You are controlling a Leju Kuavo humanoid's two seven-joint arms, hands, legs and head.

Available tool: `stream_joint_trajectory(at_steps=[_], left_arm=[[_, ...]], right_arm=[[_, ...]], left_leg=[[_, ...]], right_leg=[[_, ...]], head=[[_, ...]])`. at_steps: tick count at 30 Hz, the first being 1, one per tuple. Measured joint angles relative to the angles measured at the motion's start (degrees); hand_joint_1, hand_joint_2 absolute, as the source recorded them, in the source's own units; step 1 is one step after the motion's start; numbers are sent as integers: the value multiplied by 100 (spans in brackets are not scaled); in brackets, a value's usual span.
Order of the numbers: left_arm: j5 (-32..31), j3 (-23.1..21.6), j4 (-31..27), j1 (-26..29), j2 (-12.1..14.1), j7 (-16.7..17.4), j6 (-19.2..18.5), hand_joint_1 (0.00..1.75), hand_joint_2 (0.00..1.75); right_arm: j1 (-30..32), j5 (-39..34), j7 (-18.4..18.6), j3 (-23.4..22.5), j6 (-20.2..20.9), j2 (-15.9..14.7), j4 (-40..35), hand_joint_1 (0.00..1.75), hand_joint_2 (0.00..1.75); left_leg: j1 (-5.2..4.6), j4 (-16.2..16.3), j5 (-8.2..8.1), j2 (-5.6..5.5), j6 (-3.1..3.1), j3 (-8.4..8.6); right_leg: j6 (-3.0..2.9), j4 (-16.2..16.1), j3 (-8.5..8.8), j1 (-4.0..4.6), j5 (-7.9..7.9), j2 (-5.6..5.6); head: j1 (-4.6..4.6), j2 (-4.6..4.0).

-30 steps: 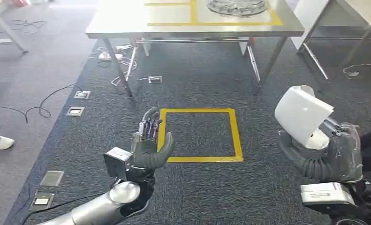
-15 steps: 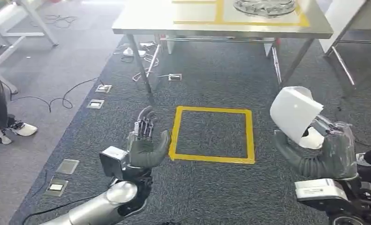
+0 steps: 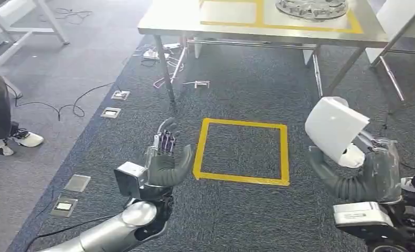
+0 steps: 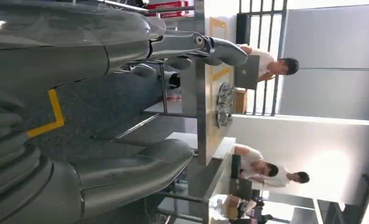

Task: Take the parts from the cabinet and place them on the table.

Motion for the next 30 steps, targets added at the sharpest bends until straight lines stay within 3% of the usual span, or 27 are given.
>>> stream_joint_trajectory(at_steps=[17, 18, 19, 20, 21, 22, 25, 26, 27, 28, 30], left_arm=[[-35, -66, 0, -63, -4, 98, -103, 0, 175], [-37, -79, 0, -72, -2, 98, -105, 0, 175], [-44, -85, 0, -78, -2, 99, -107, 0, 175], [-61, -87, 0, -88, -2, 94, -114, 0, 175], [-66, -94, -2, -85, -13, 94, -118, 0, 175], [-76, -107, -2, -92, -17, 72, -131, 0, 175], [-85, -138, 2, -83, -68, 37, -225, 0, 175], [-90, -140, 2, -69, -74, 18, -240, 0, 175], [-90, -140, 9, -56, -81, 4, -256, 0, 175], [-92, -140, 13, -48, -81, -7, -275, 0, 175], [-96, -144, 15, -45, -96, -20, -278, 0, 175]], right_arm=[[201, -81, 35, 7, 4, 0, 9, 175, 175], [207, -81, 35, 7, 0, 0, 9, 175, 175], [211, -81, 33, 7, -7, 0, 9, 175, 175], [216, -81, 33, 4, -9, 0, 9, 175, 175], [224, -81, 31, -2, -13, 0, 9, 175, 175], [231, -92, 26, -4, -18, 0, 13, 175, 175], [256, -124, 24, 0, -37, -2, 20, 175, 175], [272, -125, 26, 0, -39, -7, 20, 175, 175], [287, -125, 50, -2, -44, -11, 26, 175, 175], [291, -124, 50, -2, -50, -11, 28, 175, 175], [289, -125, 52, -2, -63, -11, 28, 175, 175]], left_leg=[[17, -15, 6, 1, -4, 8], [-19, 13, -20, -4, 14, -6], [-25, -8, -41, -20, 90, -4], [-25, -82, -20, -18, 110, 37], [79, -226, 34, -31, 142, 153], [53, -295, 33, -25, 143, 229], [51, -302, -7, -39, 174, 292], [56, -299, -22, -61, 164, 305], [70, -296, -42, -90, 134, 333], [92, -285, -72, -117, 96, 367], [146, -199, -177, -157, 0, 438]], right_leg=[[12, 13, -7, 23, -11, 1], [31, -25, 6, 12, 2, -1], [79, -54, 22, -28, 6, -20], [96, -95, 58, 3, 10, -31], [104, -81, 29, -19, -15, 30], [106, 65, 8, -19, -95, 163], [123, 1596, -785, -38, -731, 273], [143, 1888, -972, -43, -768, 272], [158, 1872, -1015, -54, -654, 272], [176, 1570, -914, -79, -401, 272], [238, 455, -429, -150, 248, 271]], head=[[-2, 0], [0, 0], [-17, 0], [-20, 0], [-11, 0], [22, 0], [52, 0], [57, 0], [61, 0], [59, 0], [63, 0]])
